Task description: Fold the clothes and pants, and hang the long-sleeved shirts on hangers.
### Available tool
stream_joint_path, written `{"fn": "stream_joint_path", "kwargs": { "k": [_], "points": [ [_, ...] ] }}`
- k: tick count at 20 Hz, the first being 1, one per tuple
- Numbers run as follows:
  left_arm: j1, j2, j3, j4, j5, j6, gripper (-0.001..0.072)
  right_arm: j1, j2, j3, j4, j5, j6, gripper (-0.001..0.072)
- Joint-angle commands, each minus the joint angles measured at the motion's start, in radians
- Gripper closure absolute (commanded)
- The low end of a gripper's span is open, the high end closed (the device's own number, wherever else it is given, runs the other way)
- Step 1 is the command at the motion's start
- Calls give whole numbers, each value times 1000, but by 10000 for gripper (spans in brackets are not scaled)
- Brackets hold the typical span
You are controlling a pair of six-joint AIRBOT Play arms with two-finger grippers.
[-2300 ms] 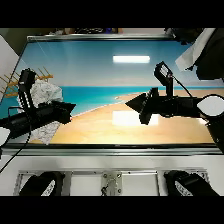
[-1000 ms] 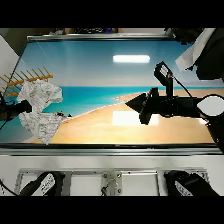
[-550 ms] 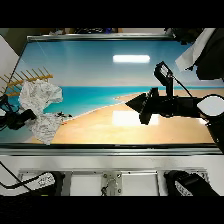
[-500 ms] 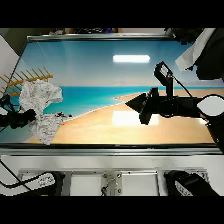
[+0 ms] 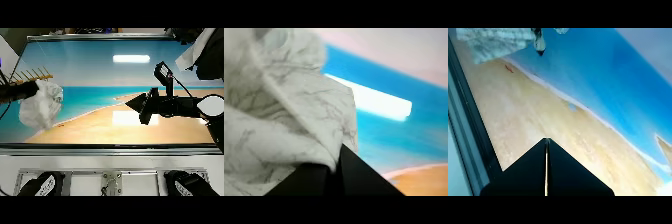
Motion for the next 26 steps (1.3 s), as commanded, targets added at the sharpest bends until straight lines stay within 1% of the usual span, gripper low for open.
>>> {"fn": "stream_joint_path", "kwargs": {
  "k": [1, 3, 4, 6, 7, 8, 9, 10, 11, 13, 15, 16, 17, 18, 19, 20, 22, 24, 26],
  "points": [
    [-282, 130, 98, -30, 17, -1, 697, 0, 0, 0, 0, -2, 0, 683],
    [-439, 145, 117, -29, 67, -3, 697, -1, -2, 0, 9, -11, 0, 683],
    [-506, 136, 124, -26, 100, -17, 696, 0, -5, 0, 47, -10, 1, 683],
    [-600, 88, 148, -22, 132, -29, 697, 0, -7, 0, 126, 47, 1, 683],
    [-631, 53, 165, -22, 127, -40, 697, 0, -7, 0, 135, 110, 0, 683],
    [-655, 10, 183, -23, 120, -63, 697, -1, -5, 0, 130, 123, -24, 683],
    [-675, -30, 195, -24, 121, -82, 697, -11, 2, 0, 101, 103, -33, 684],
    [-696, -74, 203, -27, 122, -114, 697, -35, 13, 0, 60, 73, -13, 684],
    [-724, -115, 207, -27, 122, -146, 697, -71, 31, 0, 8, 14, 29, 684],
    [-803, -208, 209, -33, 138, -159, 697, -164, 72, 0, -72, -110, 97, 684],
    [-894, -302, 209, -33, 207, -182, 696, -265, 95, 0, -90, -191, 177, 684],
    [-933, -345, 209, -32, 258, -181, 694, -314, 97, 0, -90, -198, 221, 683],
    [-963, -386, 210, -32, 310, -181, 405, -355, 95, 0, -91, -192, 267, 672],
    [-970, -415, 227, -32, 324, -184, 23, -394, 92, 0, -91, -171, 307, 565],
    [-949, -438, 264, -32, 293, -188, 23, -425, 87, 0, -91, -141, 332, 245],
    [-906, -447, 306, -30, 242, -188, 34, -448, 80, 0, -92, -99, 334, -4],
    [-777, -441, 357, -29, 146, -188, 34, -473, 64, -1, -116, 3, 346, 2],
    [-628, -418, 342, -30, 63, -188, 34, -465, 41, -8, -181, 72, 424, 11],
    [-493, -403, 270, -30, 5, -187, 34, -424, 14, -57, -286, 85, 513, 11]
  ]
}}
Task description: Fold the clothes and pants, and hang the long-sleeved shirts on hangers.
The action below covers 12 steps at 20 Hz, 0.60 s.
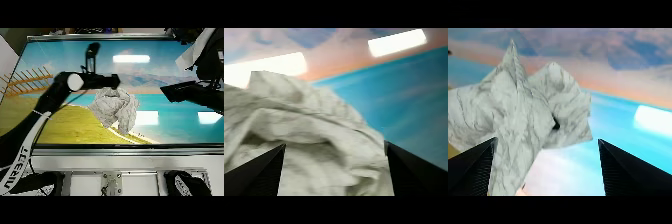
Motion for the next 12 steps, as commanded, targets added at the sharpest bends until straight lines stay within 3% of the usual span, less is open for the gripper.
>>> {"fn": "stream_joint_path", "kwargs": {
  "k": [1, 5, 8, 12],
  "points": [
    [219, 11, -92, 1, -111, -1, 34, 53, -47, -76, -163, 66, 153, 11],
    [341, -13, -269, -4, -43, 1, 34, 263, -146, -245, -122, -45, 190, 11],
    [349, -84, -266, -9, -69, 30, 34, 447, -261, -285, -66, -167, 190, 11],
    [349, -211, -186, -201, -132, 188, 33, 558, -375, -285, 12, -307, 189, 11]
  ]
}}
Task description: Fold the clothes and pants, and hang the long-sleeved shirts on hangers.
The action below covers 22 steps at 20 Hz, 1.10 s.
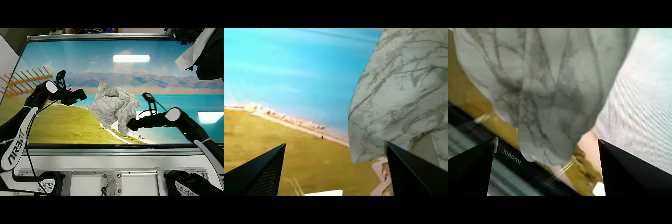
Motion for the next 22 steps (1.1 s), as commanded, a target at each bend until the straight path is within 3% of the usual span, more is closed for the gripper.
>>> {"fn": "stream_joint_path", "kwargs": {
  "k": [1, 5, 9, 13, 14, 15, 16, 18, 22],
  "points": [
    [10, -108, 51, -145, -58, 109, 33, 85, -85, -14, 90, -122, 9, 11],
    [-8, -220, 122, -275, -134, 142, 33, 85, -86, -14, 99, -143, 10, 11],
    [-62, -298, 183, -280, -195, 140, 33, 85, -86, -14, 99, -143, 9, 11],
    [-89, -307, 187, -280, -167, 119, 42, 85, -86, -14, 99, -163, 10, 12],
    [-89, -307, 187, -279, -167, 114, 313, 85, -86, -14, 98, -178, 9, 135],
    [-85, -307, 187, -280, -169, 115, 632, 85, -86, -14, 98, -188, 5, 490],
    [-77, -301, 187, -280, -176, 115, 696, 84, -85, -12, 96, -187, -18, 678],
    [-37, -246, 187, -279, -183, 115, 697, 62, -61, 21, 35, -152, -43, 686],
    [118, 27, 288, -283, -211, 115, 697, -105, 120, 304, -227, 148, -42, 686]
  ]
}}
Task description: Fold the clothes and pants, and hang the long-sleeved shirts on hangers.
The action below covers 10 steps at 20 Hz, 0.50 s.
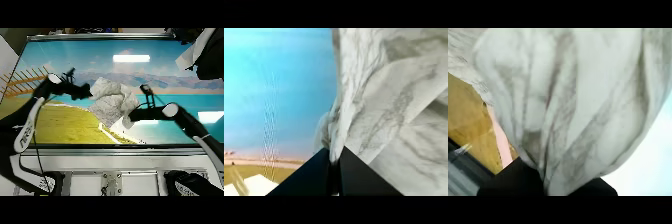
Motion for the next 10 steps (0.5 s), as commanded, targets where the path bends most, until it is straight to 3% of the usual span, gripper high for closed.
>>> {"fn": "stream_joint_path", "kwargs": {
  "k": [1, 5, 10],
  "points": [
    [119, 243, 116, -7, -59, -1, 697, -131, 155, 252, -192, 242, -6, 686],
    [165, 584, 266, -1, -77, 26, 697, -226, 323, 570, -195, 304, 50, 686],
    [165, 898, 322, 5, 45, 41, 697, -230, 436, 771, -195, 301, 127, 686]
  ]
}}
